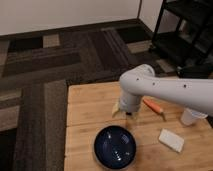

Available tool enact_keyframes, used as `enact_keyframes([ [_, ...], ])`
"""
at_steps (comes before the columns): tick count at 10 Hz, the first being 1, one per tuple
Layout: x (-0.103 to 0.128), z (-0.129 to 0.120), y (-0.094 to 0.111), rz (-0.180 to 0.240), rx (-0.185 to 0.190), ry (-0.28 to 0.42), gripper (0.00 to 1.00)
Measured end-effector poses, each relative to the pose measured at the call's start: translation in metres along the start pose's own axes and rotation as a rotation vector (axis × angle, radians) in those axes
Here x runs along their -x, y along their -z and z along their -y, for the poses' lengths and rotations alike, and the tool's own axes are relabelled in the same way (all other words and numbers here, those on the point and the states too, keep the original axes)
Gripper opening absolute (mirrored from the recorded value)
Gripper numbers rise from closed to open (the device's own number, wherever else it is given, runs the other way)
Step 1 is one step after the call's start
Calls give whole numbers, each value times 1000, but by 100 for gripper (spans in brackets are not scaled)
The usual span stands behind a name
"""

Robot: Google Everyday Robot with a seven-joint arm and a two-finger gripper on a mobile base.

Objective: Knock the eraser over

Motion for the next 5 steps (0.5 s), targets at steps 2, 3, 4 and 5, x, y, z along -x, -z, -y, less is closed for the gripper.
enact_keyframes([
  [2,13,11,2,-19,-5,46,65],
  [3,25,11,4,-31,-8,88,65],
  [4,33,11,4,-40,-11,111,65],
  [5,45,10,4,-49,-15,142,65],
])
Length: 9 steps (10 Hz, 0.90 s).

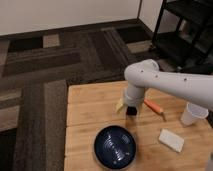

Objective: Knock the eraser over

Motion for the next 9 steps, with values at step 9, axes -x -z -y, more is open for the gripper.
enact_keyframes([
  [9,46,-47,39,-24,-126,156,65],
])
